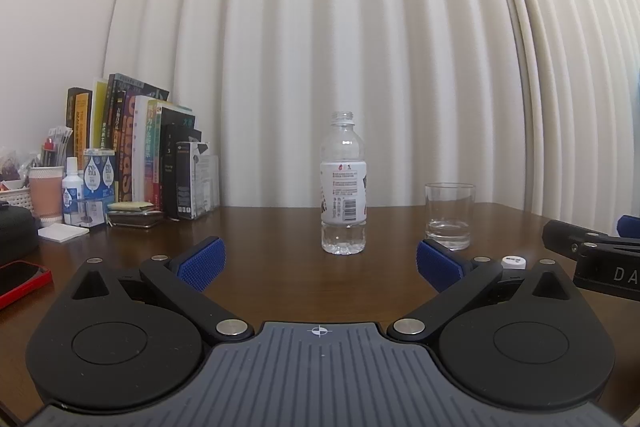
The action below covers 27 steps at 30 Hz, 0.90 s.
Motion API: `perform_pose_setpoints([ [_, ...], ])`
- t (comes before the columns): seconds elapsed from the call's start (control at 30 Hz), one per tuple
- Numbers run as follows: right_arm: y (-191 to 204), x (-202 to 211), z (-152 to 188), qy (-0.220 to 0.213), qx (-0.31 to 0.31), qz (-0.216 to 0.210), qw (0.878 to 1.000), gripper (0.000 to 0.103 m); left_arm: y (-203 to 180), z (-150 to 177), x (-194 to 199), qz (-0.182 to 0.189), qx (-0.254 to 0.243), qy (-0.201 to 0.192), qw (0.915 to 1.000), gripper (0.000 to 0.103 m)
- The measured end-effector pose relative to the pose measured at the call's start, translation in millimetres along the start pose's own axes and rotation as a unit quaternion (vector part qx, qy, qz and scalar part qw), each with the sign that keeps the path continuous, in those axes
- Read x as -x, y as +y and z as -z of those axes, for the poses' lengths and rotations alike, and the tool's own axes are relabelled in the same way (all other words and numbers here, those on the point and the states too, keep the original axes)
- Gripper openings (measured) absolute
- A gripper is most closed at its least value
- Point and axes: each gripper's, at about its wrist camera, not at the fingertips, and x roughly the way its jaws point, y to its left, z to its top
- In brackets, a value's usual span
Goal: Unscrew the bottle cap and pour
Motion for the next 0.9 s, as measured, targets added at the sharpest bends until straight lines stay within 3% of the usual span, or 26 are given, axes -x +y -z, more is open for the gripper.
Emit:
perform_pose_setpoints([
  [0.9, -0.2, 0.8, -2.1, 0.001, 0.003, -0.001, 1.0, 0.103, -0.1, -1.0, 0.1, 0.001, 0.001, 0.001, 1.0, 0.103],
])
